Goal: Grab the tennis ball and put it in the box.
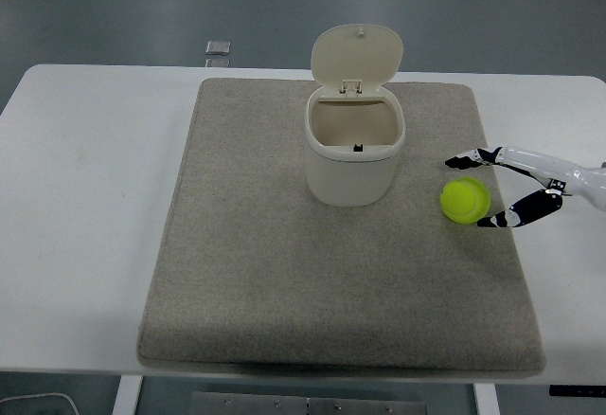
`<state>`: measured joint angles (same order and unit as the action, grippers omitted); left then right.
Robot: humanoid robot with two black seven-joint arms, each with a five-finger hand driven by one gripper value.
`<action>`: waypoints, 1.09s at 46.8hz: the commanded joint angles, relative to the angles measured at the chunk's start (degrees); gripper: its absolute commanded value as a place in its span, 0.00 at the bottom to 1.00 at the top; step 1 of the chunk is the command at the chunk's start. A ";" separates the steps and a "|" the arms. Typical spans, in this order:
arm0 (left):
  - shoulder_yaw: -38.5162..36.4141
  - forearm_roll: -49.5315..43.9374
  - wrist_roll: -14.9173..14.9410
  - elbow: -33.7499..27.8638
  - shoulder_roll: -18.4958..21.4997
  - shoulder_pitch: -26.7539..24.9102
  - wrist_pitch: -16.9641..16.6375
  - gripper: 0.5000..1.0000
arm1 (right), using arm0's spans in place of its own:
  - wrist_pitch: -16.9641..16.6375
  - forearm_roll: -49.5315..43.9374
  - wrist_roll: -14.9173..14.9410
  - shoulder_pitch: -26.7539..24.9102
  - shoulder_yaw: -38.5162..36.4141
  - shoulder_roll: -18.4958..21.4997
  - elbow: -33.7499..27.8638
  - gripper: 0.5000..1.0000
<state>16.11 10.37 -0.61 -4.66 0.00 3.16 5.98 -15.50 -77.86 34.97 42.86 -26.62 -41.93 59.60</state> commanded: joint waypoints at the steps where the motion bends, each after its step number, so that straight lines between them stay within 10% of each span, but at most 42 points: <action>1: -0.03 0.00 0.00 0.00 0.00 0.00 0.00 0.98 | 1.87 -0.01 0.01 0.29 1.48 0.01 0.07 0.81; 22: 0.06 0.09 0.00 0.00 0.00 0.00 0.00 0.98 | 3.46 -0.54 0.01 0.47 2.36 0.36 -0.01 0.79; 51: 0.06 0.00 0.09 0.00 0.00 0.00 0.00 0.98 | 3.54 -1.77 -0.17 0.56 2.36 0.80 -0.01 0.43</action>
<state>16.14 10.37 -0.60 -4.66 0.00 3.17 5.98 -11.95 -79.62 34.72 43.34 -24.25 -41.07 59.50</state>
